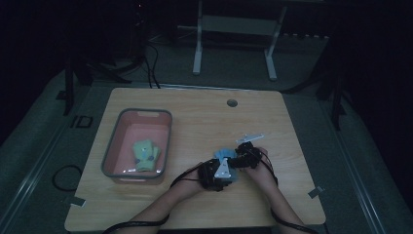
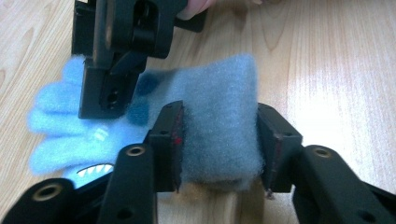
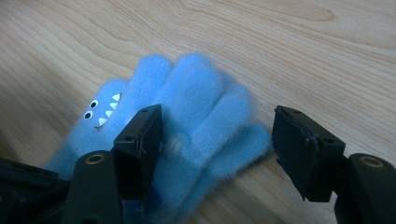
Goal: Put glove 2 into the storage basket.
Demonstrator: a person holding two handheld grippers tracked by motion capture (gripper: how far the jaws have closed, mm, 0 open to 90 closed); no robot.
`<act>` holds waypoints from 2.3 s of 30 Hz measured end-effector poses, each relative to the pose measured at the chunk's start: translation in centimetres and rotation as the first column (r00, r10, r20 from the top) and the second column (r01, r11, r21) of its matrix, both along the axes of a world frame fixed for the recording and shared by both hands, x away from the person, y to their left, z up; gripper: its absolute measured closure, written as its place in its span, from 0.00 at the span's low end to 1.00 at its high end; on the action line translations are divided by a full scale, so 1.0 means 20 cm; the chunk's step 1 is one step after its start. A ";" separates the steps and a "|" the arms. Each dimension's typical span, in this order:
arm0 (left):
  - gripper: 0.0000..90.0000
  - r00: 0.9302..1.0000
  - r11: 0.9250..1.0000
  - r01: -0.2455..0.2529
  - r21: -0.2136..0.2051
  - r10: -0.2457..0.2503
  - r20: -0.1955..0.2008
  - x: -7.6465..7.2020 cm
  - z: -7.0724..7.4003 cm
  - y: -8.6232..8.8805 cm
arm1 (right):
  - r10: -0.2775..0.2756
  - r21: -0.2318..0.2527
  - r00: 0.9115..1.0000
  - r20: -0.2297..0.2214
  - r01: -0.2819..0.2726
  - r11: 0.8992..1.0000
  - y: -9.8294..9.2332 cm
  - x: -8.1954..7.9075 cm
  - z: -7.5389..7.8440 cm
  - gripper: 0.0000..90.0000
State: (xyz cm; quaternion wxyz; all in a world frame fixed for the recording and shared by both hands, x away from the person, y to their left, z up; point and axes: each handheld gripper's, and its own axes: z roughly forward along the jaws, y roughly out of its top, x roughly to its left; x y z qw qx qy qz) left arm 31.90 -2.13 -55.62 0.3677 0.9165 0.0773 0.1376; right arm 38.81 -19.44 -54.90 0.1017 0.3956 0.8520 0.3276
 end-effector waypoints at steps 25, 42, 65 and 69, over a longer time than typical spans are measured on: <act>0.84 0.999 0.999 0.007 0.051 -0.004 -0.045 0.02 0.13 0.05 | 0.104 0.142 0.991 -0.080 -0.092 0.986 0.03 0.00 0.10 0.89; 0.85 1.000 0.996 -0.003 0.089 0.001 0.025 -0.01 0.34 0.15 | 0.142 0.185 0.990 0.007 -0.141 0.973 0.11 -0.03 0.33 0.91; 0.84 0.997 0.995 -0.072 0.072 0.069 0.043 -0.02 0.51 0.38 | 0.203 0.198 0.978 0.053 -0.209 0.958 0.34 0.01 0.49 0.92; 0.84 0.996 0.994 -0.085 0.074 0.081 0.048 -0.02 0.52 0.42 | 0.216 0.195 0.975 0.057 -0.223 0.955 0.39 0.02 0.52 0.91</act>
